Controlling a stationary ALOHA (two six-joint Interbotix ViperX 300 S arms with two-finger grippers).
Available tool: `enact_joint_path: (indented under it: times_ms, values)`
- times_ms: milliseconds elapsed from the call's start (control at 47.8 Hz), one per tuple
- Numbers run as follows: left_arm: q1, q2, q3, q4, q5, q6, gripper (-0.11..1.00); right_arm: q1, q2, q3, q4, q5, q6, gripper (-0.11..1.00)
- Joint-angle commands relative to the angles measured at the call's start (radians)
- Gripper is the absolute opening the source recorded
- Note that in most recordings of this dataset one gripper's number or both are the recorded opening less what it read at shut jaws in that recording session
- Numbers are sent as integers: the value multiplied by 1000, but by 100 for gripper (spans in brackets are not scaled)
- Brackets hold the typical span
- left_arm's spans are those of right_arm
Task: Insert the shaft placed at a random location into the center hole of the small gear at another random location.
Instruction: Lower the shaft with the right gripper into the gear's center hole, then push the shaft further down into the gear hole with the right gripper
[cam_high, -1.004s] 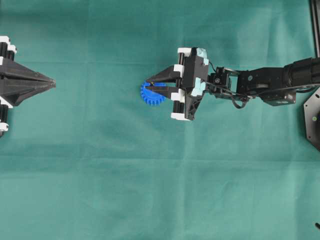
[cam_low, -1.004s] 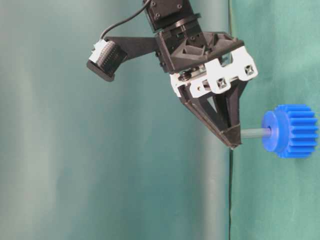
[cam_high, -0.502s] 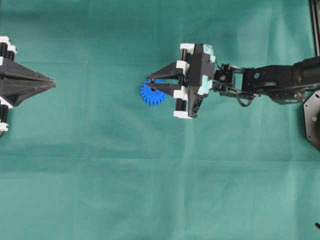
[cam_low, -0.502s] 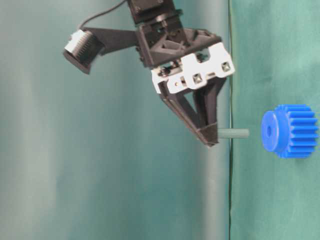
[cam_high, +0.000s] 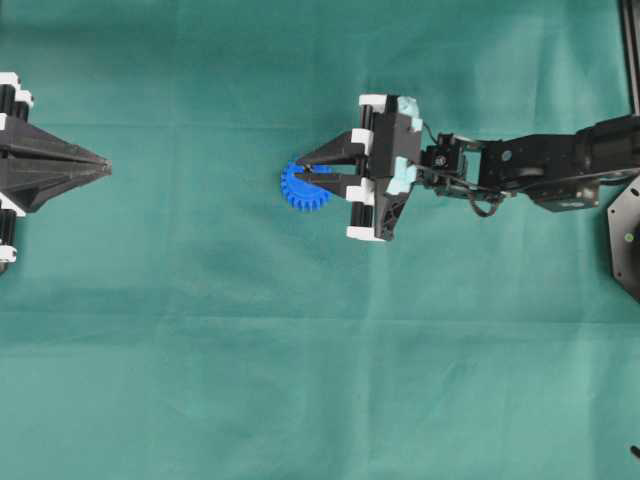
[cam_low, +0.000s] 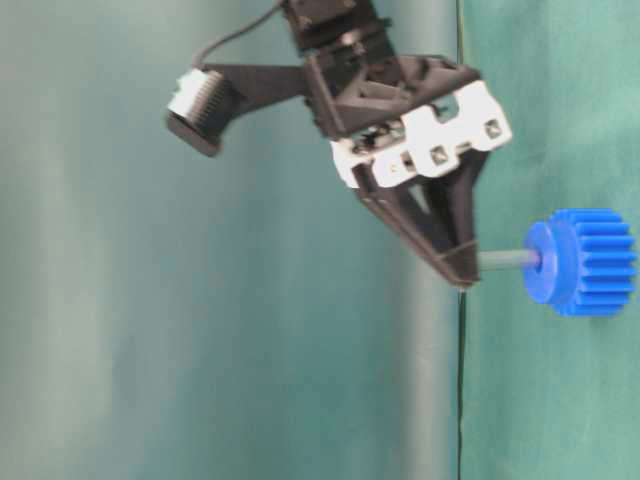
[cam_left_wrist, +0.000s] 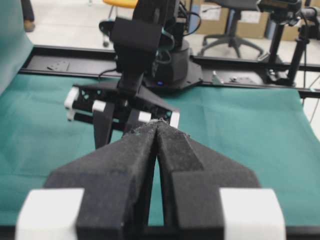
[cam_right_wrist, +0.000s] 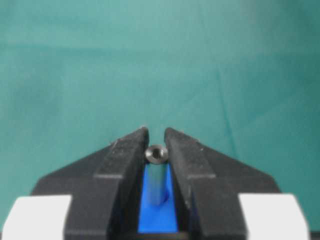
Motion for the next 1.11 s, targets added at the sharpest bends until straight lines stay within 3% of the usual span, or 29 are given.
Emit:
enact_joint_path:
  times_ms: [0,1088]
  values:
    - [2,5,-11,-2,-6,0,-1,2,5,-26,8,-8,5,14]
    - [2,5,-9,-2,-5,0,-1,-6,72,-40,11,25,8,15]
